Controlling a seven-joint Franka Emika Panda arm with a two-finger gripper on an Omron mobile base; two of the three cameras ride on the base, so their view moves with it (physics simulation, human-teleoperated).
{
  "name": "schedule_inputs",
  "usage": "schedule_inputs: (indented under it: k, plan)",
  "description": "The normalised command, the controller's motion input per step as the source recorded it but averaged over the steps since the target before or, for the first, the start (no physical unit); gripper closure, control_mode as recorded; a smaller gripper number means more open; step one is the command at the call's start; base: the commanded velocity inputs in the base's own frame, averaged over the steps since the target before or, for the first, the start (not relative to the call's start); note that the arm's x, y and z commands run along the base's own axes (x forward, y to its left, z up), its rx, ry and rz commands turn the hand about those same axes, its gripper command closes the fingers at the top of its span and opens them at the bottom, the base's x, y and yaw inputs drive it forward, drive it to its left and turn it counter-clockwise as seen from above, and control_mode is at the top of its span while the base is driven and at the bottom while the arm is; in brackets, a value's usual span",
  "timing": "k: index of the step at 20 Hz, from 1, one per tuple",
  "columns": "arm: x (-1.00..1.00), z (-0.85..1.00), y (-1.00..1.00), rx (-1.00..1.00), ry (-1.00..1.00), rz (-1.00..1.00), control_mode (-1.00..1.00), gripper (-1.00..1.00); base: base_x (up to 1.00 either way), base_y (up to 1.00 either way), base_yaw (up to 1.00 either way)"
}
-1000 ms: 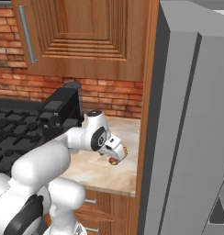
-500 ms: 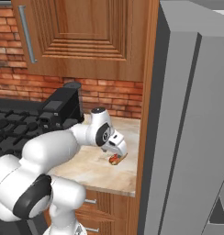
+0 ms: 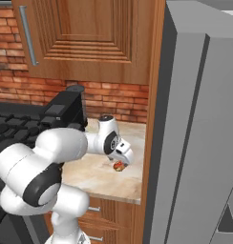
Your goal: Store the hot dog in the freezer for long-term storage. Close the freezer door after placing the cooked food.
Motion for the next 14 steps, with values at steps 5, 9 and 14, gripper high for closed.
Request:
schedule_inputs:
  k: [5, 9, 14]
  plan:
    - [0.00, -0.38, -0.05, 0.00, 0.04, 0.00, -1.00, -1.00, 0.00, 0.00, 0.00]
    - [0.00, -0.32, 0.00, 0.00, 0.03, 0.00, -1.00, -1.00, 0.00, 0.00, 0.00]
    - [0.00, -0.15, 0.00, 0.00, 0.00, 0.00, -1.00, -1.00, 0.00, 0.00, 0.00]
